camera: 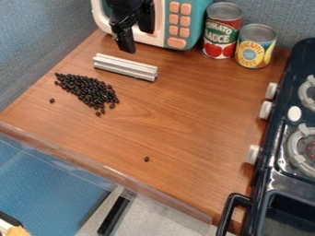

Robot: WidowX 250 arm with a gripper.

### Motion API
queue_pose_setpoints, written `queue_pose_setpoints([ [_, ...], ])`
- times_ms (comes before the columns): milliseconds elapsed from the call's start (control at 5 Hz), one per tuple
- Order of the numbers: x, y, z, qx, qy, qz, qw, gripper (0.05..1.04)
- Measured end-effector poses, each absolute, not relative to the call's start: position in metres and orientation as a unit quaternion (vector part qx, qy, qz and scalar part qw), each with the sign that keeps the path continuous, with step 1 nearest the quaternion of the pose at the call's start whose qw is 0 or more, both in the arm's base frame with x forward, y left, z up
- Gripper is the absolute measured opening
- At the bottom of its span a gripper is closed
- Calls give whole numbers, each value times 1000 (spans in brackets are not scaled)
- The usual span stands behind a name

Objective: Sweep into pile

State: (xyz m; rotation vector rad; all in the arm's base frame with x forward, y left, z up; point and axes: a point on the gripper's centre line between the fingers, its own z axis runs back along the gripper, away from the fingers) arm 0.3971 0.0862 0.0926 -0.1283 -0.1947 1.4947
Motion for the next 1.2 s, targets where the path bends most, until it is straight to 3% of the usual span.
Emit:
queue_pose_setpoints([
  [200,394,85,74,-45,-65,682,728,1000],
  [800,420,122,70,-37,-49,716,695,1000],
  [1000,419,130,70,-38,-53,720,690,1000],
  [1200,403,127,46,-20,-35,718,695,1000],
])
